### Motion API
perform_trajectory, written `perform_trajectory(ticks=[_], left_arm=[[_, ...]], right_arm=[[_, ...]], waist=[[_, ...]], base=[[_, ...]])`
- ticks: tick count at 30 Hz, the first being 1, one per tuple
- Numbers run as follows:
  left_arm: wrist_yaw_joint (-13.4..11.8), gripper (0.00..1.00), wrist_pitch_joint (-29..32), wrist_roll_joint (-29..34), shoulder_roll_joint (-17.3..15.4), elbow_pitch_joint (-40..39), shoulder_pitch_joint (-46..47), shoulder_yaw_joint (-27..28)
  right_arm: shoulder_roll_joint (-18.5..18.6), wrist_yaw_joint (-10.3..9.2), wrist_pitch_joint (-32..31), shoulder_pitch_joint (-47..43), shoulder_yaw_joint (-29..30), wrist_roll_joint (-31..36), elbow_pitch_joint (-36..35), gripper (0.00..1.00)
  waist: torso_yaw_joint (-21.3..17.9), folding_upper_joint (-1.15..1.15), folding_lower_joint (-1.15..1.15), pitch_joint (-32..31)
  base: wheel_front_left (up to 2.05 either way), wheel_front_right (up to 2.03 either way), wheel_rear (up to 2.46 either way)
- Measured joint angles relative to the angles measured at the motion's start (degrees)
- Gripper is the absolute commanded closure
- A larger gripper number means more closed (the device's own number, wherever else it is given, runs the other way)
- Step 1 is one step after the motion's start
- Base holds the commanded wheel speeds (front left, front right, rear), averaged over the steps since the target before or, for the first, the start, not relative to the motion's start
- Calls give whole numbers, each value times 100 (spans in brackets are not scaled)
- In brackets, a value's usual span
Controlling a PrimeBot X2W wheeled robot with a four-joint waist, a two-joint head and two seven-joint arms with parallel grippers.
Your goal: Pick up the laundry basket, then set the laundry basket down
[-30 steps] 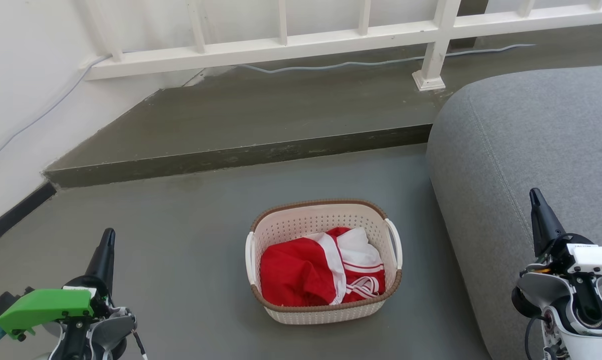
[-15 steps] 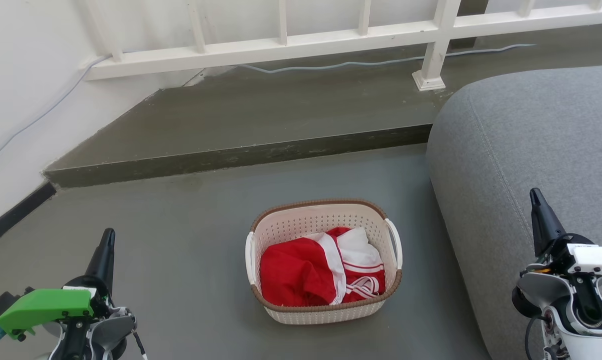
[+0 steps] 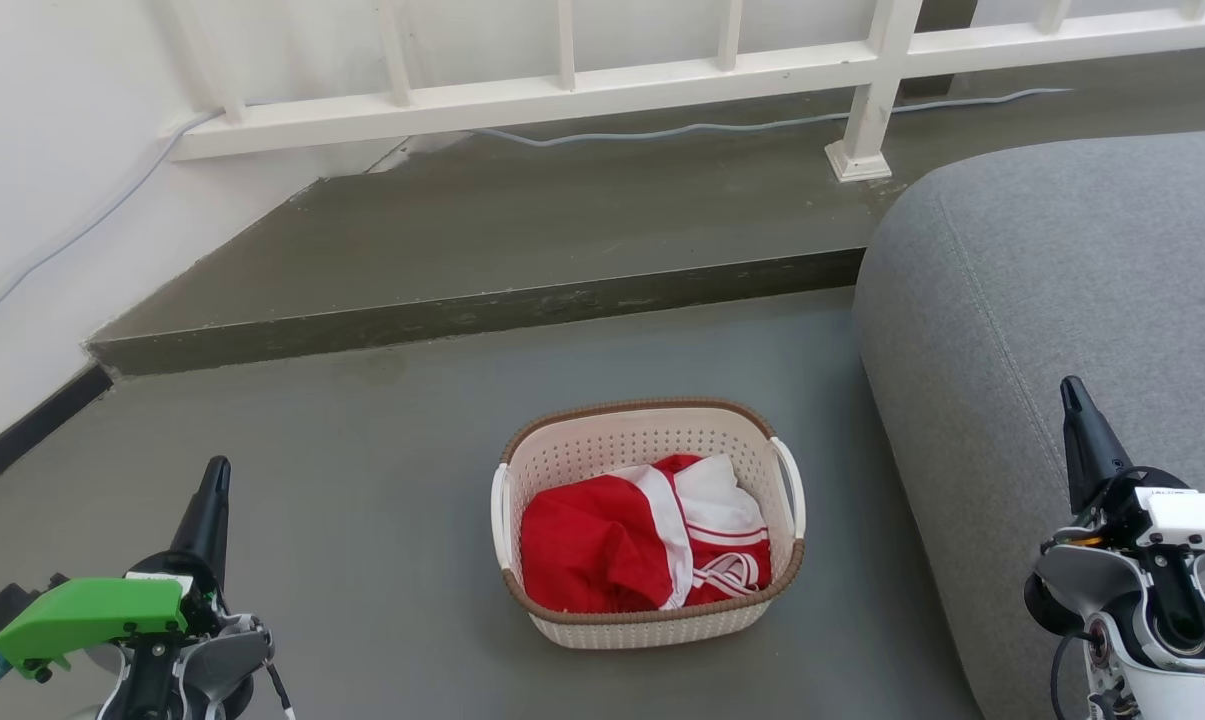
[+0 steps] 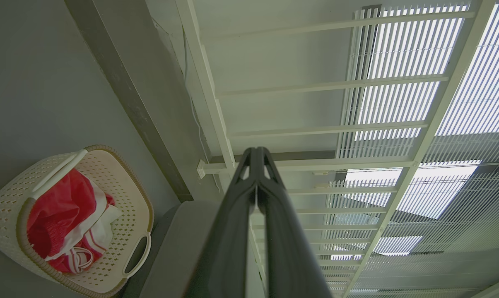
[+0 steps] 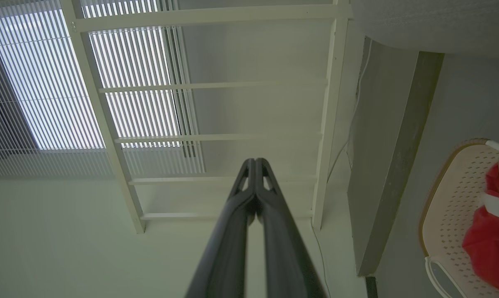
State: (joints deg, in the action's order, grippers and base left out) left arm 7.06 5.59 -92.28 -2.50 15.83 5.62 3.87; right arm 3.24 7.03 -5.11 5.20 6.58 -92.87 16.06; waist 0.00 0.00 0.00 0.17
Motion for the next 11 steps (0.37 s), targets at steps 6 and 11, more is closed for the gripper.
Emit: perform_trajectory(ticks=[6,11], left_arm=[[0,100,0,0,0,0,0,0],[0,100,0,0,0,0,0,0]], right_arm=[[0,0,0,0,0,0,0,100],[0,0,0,0,2,0,0,100]], waist=[[0,0,0,0],[0,0,0,0]], base=[[0,0,0],[0,0,0]])
